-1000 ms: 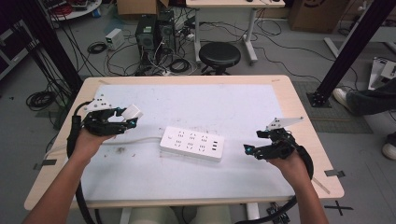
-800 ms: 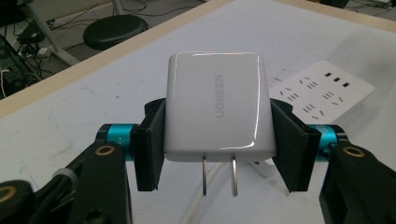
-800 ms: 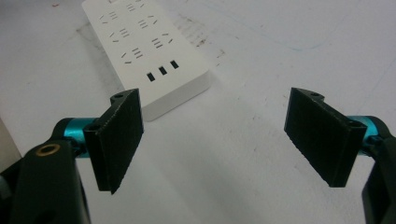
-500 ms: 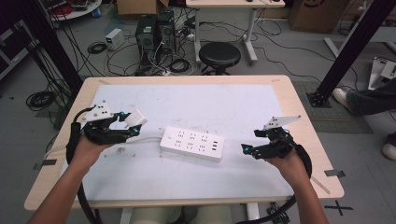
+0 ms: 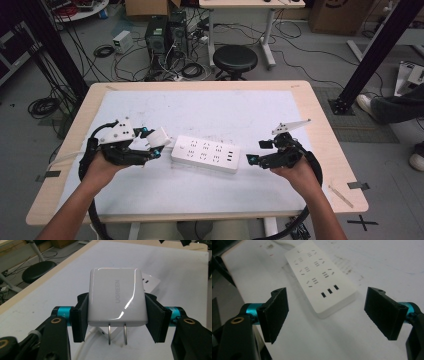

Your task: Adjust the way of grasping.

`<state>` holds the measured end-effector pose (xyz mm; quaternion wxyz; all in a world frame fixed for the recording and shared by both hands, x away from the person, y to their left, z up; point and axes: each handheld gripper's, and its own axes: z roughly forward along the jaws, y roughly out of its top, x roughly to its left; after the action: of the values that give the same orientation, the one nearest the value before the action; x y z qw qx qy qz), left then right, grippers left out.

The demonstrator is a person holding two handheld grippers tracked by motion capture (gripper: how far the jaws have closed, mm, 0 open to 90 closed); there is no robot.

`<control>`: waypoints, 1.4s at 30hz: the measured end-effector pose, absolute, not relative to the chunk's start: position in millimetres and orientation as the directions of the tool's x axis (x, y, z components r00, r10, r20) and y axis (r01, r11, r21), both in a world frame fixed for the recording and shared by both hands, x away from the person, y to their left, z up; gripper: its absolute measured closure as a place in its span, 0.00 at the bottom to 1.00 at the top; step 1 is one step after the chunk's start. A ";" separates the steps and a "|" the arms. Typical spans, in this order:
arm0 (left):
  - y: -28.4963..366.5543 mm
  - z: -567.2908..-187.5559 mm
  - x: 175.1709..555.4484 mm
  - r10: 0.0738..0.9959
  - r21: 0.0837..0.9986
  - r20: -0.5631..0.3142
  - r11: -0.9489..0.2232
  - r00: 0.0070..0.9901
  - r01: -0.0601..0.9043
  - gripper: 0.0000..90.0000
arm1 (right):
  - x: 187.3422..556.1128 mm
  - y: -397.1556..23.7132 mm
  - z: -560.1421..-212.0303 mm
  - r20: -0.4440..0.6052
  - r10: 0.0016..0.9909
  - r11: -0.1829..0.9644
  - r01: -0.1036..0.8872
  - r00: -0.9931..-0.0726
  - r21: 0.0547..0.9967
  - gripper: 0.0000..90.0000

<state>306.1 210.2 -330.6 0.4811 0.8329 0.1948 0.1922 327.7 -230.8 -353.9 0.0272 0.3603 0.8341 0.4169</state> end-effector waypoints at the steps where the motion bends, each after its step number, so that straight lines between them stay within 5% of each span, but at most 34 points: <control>1: 206.8 -331.8 304.7 0.499 0.876 0.136 -0.464 0.856 0.132 0.47 | 328.3 -228.6 -353.3 0.268 0.614 0.391 0.580 -0.743 0.715 0.22; 42: 134.2 -354.8 303.6 0.293 0.847 0.243 -0.529 0.925 -0.055 0.47 | 357.8 -153.0 -350.4 0.645 0.377 0.328 0.747 -0.665 0.578 0.26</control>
<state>303.6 134.2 -354.8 0.4803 0.8553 0.0697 0.1812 357.8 -153.0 -350.4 -0.2023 0.3560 0.7895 0.4572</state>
